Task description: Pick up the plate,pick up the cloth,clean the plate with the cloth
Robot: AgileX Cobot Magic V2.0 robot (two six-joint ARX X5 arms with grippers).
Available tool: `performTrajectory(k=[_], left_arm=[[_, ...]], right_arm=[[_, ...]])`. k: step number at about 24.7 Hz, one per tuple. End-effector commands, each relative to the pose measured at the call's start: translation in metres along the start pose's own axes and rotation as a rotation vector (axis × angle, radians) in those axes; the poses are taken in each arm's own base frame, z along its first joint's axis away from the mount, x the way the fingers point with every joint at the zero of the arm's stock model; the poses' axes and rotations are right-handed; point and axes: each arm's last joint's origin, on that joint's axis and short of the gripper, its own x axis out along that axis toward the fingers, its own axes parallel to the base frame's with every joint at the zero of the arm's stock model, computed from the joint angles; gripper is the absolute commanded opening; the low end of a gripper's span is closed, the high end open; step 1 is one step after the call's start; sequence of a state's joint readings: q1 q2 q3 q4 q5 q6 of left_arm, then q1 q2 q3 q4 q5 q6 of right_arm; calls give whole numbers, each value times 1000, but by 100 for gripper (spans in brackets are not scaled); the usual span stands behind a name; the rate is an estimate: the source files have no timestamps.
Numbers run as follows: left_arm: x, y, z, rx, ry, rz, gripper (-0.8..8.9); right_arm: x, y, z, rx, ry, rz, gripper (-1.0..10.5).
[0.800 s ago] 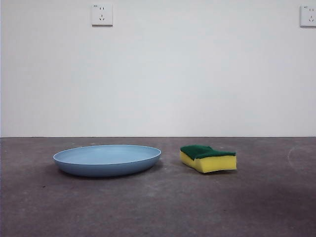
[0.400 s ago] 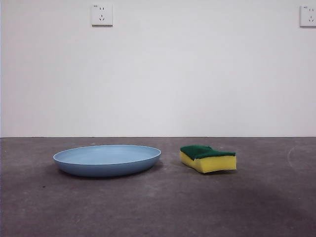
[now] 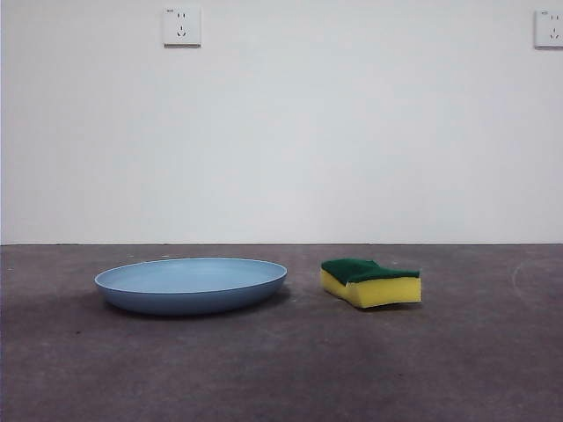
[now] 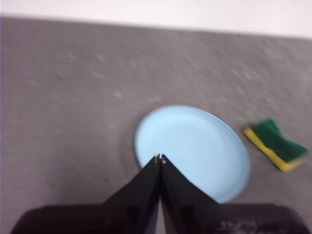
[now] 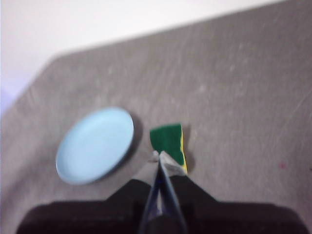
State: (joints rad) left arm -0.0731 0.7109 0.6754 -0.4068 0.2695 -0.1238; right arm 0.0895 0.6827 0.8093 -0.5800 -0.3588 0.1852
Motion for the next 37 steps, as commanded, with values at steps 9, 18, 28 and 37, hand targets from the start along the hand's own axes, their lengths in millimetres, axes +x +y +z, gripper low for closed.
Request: performTrajectory(k=[9, 18, 28, 37], left_arm=[[29, 0, 34, -13, 209, -134, 2], [76, 14, 32, -76, 262, -108, 287], [186, 33, 18, -103, 515, -4, 287], [232, 23, -21, -44, 608, 42, 286]], right_arm=[[44, -10, 36, -29, 341, -27, 41], [62, -17, 37, -18, 368, -30, 474], [62, -17, 38, -21, 360, -30, 473], [62, -17, 38, -19, 361, -30, 473]])
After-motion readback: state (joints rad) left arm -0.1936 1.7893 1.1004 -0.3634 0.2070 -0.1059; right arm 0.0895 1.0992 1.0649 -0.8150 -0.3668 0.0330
